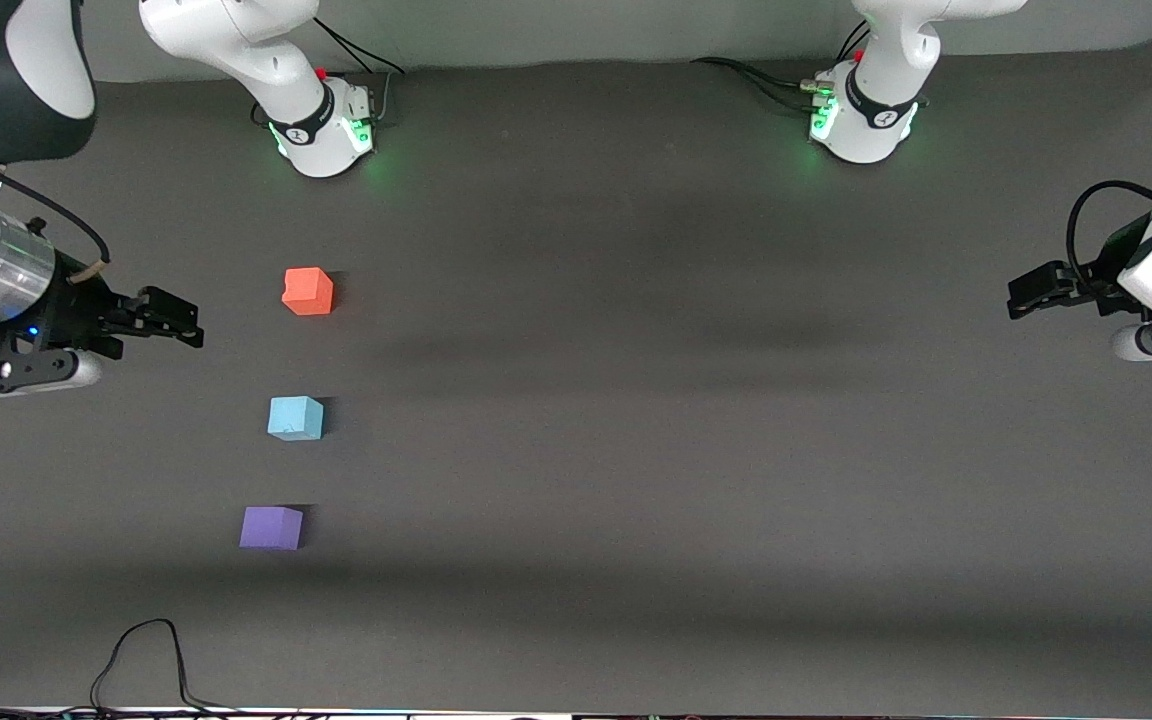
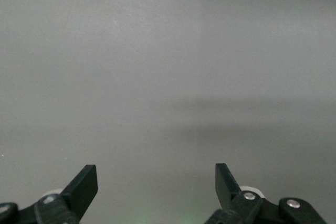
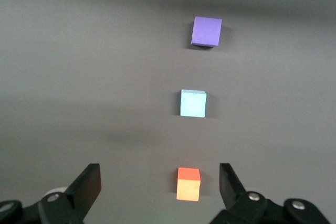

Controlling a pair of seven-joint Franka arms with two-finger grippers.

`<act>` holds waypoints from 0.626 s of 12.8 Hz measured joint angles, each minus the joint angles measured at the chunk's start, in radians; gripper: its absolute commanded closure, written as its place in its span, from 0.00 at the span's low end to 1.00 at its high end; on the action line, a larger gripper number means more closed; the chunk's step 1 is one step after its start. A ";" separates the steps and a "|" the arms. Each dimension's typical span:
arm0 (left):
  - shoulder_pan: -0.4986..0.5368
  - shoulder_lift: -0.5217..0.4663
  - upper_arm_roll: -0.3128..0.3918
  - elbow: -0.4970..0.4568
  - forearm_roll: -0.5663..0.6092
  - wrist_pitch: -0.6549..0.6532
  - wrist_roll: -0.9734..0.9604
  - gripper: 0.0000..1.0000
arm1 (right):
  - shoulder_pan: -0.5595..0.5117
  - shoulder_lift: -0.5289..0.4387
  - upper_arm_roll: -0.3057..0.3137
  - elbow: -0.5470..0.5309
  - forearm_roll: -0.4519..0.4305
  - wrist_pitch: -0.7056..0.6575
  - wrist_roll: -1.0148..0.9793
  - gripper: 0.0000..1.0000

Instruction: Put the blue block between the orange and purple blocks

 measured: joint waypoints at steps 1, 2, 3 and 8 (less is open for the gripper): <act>0.000 0.000 0.000 -0.001 0.000 0.000 0.000 0.00 | -0.071 -0.015 0.070 -0.015 -0.001 0.000 0.006 0.00; 0.000 0.000 0.000 -0.002 0.000 0.001 0.000 0.00 | -0.133 -0.027 0.129 -0.030 -0.001 0.000 0.015 0.00; 0.000 0.000 0.000 -0.002 0.000 0.002 0.000 0.00 | -0.172 -0.037 0.166 -0.044 -0.001 0.000 0.021 0.00; 0.000 0.000 0.000 -0.005 0.000 0.006 0.000 0.00 | -0.191 -0.096 0.191 -0.133 -0.001 0.010 0.042 0.00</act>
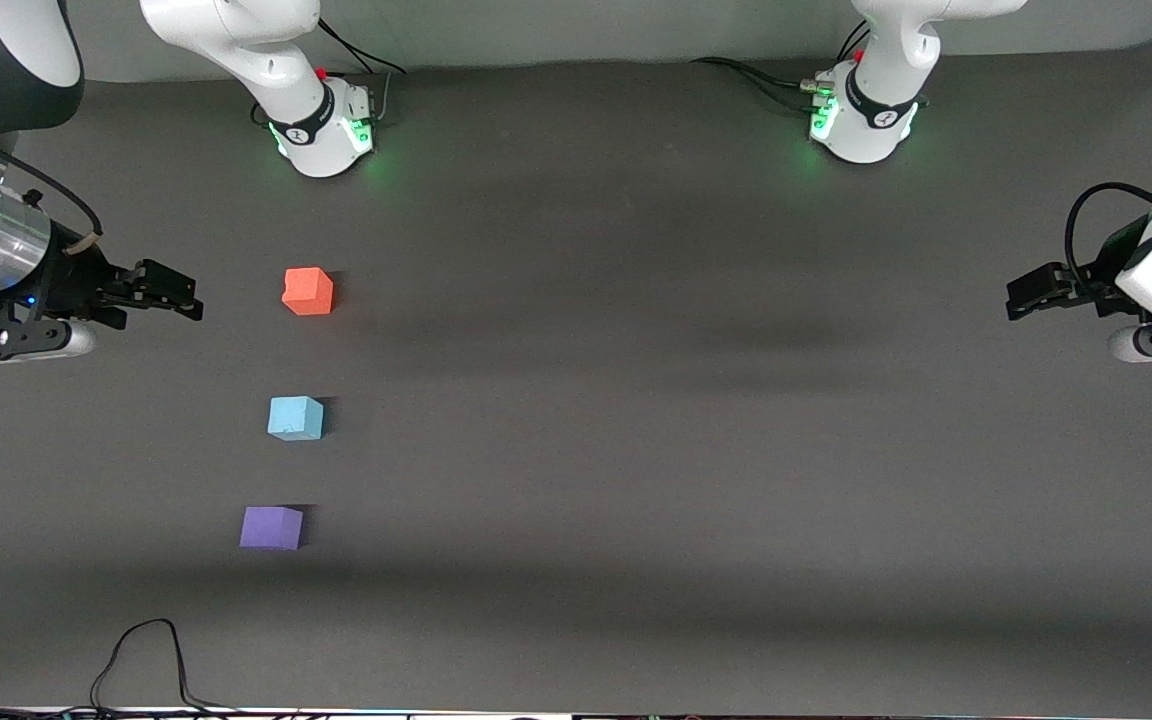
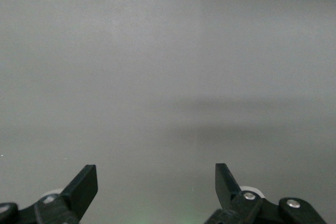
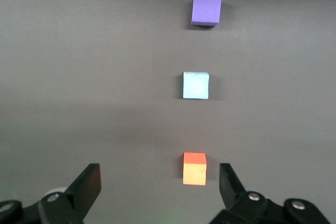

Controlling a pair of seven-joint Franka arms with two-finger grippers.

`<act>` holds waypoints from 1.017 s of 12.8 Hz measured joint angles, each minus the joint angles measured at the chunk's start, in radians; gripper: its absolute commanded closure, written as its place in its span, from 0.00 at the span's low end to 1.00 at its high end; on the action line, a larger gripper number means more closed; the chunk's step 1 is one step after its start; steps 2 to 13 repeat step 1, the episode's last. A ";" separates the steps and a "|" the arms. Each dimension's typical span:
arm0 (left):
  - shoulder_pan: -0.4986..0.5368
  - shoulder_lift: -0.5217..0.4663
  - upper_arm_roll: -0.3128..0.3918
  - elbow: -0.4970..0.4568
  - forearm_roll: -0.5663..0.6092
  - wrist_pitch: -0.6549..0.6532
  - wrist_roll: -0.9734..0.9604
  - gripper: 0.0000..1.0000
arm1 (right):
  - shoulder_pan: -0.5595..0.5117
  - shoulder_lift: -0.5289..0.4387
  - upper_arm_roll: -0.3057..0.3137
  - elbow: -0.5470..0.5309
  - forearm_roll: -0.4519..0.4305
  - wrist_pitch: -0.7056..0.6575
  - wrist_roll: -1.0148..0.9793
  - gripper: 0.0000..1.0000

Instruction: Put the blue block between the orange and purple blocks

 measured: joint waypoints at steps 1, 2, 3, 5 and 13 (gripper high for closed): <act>0.000 0.000 0.000 0.000 0.000 0.000 0.000 0.00 | 0.000 -0.014 0.000 -0.014 0.000 0.000 0.002 0.00; 0.000 0.000 0.000 0.000 0.000 0.000 0.000 0.00 | 0.000 -0.014 0.000 -0.014 0.000 0.000 0.002 0.00; 0.000 0.000 0.000 0.000 0.000 0.000 0.000 0.00 | 0.000 -0.014 0.000 -0.014 0.000 0.000 0.002 0.00; 0.000 0.000 0.000 0.000 0.000 0.000 0.000 0.00 | 0.000 -0.014 0.000 -0.014 0.000 0.000 0.002 0.00; 0.000 0.000 0.000 0.000 0.000 0.000 0.000 0.00 | 0.000 -0.014 0.000 -0.014 0.000 0.000 0.002 0.00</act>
